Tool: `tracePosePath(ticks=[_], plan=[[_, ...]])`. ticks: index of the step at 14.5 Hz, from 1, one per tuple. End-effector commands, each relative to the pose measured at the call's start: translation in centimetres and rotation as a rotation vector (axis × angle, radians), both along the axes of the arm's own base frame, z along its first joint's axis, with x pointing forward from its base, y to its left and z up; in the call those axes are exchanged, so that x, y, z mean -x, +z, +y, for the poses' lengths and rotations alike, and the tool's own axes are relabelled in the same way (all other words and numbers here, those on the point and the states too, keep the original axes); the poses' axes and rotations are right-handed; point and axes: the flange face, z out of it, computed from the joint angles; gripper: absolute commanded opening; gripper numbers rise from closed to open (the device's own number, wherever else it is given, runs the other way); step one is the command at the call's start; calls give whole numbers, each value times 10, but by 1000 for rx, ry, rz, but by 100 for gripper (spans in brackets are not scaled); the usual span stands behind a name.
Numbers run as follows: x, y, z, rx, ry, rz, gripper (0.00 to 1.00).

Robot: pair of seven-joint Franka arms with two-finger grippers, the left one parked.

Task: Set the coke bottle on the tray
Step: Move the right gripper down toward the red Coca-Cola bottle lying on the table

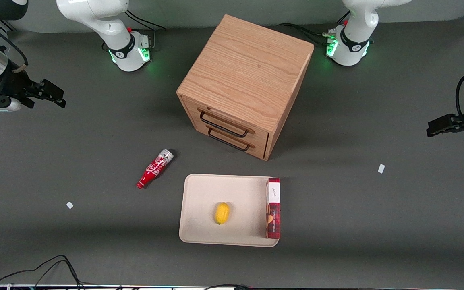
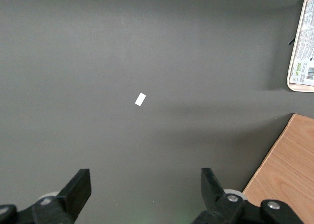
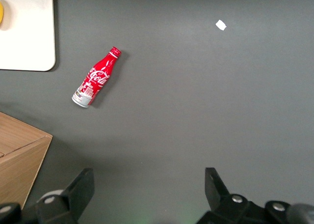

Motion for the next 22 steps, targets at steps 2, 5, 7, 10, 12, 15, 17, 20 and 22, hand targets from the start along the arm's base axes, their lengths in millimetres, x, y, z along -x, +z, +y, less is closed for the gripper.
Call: tracePosePath(ticks=[2,5,7,10,12,15,17,20,22], plan=[[-15,-8,-1,25,0,45,100],[-41,-31,15,39,-21,81,100],[-58,-48,38,19,-118,88,100],[-79,-84,76,-10,-204,93,100],[-92,-117,100,0,-291,92,100],[-110,-167,138,-4,-433,62,100],[-122,-201,149,-16,-490,40,100],[-132,-251,167,-20,-534,23,100],[-131,-280,183,-6,-580,24,100]])
